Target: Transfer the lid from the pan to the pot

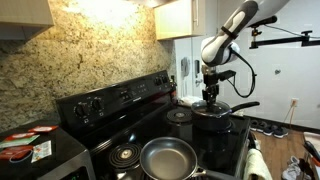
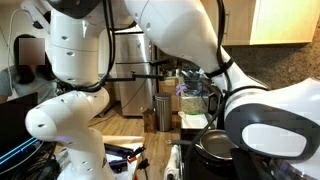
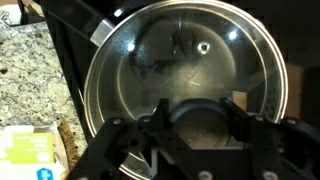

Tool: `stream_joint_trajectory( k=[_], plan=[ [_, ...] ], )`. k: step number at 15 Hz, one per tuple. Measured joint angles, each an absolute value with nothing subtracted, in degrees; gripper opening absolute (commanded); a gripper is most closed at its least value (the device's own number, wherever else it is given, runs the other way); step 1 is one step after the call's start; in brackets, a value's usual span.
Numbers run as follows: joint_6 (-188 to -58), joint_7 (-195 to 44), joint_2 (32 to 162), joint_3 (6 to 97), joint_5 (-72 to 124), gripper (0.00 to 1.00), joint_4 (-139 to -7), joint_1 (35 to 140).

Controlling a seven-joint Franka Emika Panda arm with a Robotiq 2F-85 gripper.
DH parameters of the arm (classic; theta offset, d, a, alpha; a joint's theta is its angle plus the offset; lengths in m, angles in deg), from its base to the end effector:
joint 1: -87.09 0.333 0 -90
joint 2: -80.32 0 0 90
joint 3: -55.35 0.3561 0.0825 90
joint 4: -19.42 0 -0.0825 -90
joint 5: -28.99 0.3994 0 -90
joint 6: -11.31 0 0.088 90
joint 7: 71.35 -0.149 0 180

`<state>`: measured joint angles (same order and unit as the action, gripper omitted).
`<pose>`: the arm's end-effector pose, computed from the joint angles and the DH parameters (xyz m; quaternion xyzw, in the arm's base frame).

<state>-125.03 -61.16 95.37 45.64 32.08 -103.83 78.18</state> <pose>0.5528 -0.1838 0.2623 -0.9958 0.0907 0.0153 0.0002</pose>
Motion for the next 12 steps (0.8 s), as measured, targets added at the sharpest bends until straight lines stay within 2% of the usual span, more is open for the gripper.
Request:
stream_joint_trajectory(
  k=[1, 2, 3, 6, 12],
  plan=[
    [-124.99, -61.17, 95.51, 45.69, 32.08, 0.31, -103.79, 78.18],
    [-124.98, -61.17, 95.57, 45.74, 32.08, 0.81, -103.75, 78.18],
    [-124.98, -61.17, 95.59, 45.75, 32.08, 0.83, -103.73, 78.18],
    [-125.05, -61.16, 95.64, 45.76, 32.09, 0.98, -103.53, 78.15],
    [-125.15, -60.35, 94.93, 47.35, 31.51, 1.00, -103.13, 78.41]
  ],
)
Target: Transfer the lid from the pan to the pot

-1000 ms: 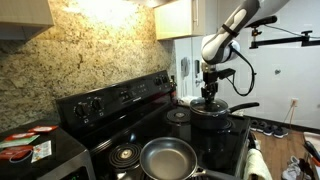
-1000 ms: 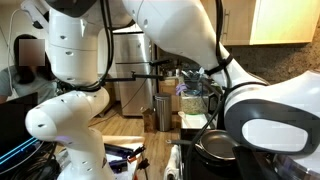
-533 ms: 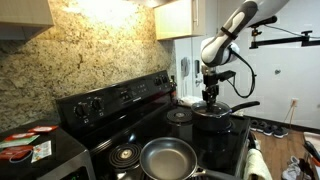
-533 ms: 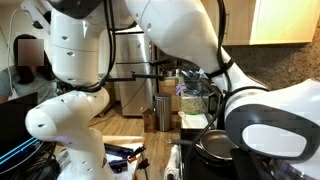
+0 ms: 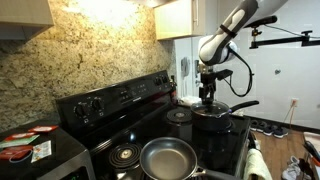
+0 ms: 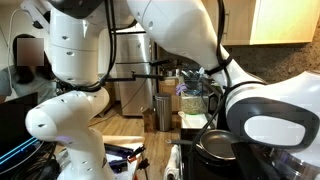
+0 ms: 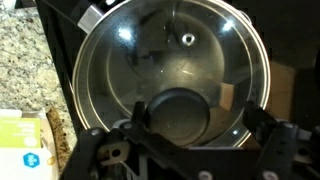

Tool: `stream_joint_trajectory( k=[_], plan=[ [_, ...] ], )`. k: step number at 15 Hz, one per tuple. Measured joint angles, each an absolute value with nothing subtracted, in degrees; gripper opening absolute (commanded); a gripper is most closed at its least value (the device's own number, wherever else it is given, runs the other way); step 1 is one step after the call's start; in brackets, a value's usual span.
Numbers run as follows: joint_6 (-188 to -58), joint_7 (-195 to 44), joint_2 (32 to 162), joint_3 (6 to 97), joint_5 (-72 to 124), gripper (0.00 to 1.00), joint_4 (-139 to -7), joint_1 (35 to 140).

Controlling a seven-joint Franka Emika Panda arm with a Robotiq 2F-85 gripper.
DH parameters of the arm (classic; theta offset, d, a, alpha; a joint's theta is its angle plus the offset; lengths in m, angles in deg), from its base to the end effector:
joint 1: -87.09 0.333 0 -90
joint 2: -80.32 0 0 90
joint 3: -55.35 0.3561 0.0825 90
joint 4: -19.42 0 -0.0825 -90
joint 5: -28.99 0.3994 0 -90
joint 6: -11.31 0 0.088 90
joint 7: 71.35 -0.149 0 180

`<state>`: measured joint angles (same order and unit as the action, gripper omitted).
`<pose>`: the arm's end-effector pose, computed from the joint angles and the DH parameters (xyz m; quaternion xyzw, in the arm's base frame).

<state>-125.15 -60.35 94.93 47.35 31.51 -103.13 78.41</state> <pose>0.5639 -0.1667 0.2713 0.9980 -0.0634 -0.0051 0.0013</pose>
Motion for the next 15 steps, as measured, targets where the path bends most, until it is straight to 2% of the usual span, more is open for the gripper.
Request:
stream_joint_trajectory(
  k=[7, 15],
  plan=[
    [-122.69, -59.50, 88.23, 51.03, 20.39, 1.00, -102.85, 83.65],
    [-121.90, -55.49, 87.01, 55.53, 24.94, 1.00, -103.31, 85.99]
  ],
)
